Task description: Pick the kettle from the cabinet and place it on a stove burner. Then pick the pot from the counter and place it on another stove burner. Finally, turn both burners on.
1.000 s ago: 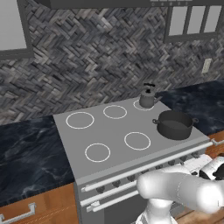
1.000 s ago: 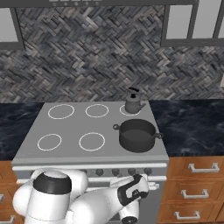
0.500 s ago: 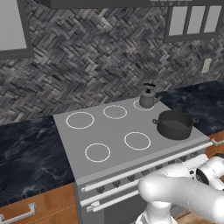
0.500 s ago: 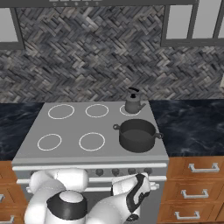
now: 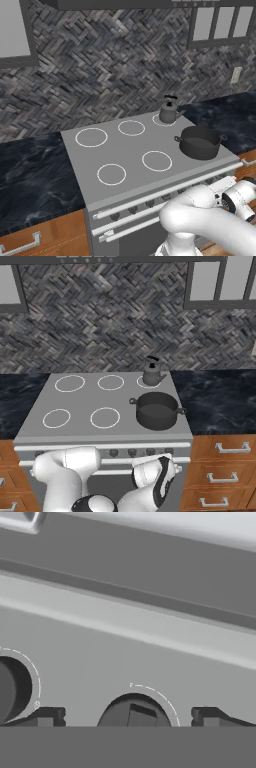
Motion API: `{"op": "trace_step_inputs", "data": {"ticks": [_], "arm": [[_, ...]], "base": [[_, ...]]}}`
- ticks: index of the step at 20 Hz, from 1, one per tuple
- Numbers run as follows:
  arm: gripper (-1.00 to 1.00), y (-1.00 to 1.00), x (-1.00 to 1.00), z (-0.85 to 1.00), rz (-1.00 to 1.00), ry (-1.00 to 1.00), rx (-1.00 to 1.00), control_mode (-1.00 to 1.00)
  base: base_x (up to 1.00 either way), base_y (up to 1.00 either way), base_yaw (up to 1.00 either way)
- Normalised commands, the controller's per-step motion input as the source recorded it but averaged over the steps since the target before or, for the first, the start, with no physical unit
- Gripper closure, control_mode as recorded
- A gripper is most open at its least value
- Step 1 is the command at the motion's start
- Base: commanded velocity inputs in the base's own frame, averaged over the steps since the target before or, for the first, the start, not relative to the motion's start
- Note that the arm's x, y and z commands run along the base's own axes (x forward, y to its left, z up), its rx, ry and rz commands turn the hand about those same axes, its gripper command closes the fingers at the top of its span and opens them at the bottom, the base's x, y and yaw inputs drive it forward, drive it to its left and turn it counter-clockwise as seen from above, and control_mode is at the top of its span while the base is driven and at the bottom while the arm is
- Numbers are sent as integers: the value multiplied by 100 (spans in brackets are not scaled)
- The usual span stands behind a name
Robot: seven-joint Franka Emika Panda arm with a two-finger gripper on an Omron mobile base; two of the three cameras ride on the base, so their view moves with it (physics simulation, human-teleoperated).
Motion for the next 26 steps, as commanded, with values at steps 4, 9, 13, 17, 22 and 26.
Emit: {"op": "trace_step_inputs", "data": {"ticks": [4, 9, 13, 17, 22, 26], "arm": [[-100, -3, 15, -13, 0, -4, 0, -100], [100, 0, 16, -6, 0, -6, 0, -100], [100, 0, 6, 0, 0, -9, 0, -100], [100, 0, 1, 0, 0, -9, 0, -100], [100, 0, 0, 17, 0, -2, -1, -100], [100, -2, 9, 27, 0, 0, 0, -100]], "base": [[0, 0, 0], [0, 0, 0], [0, 0, 0], [0, 0, 0], [0, 0, 0], [0, 0, 0]]}}
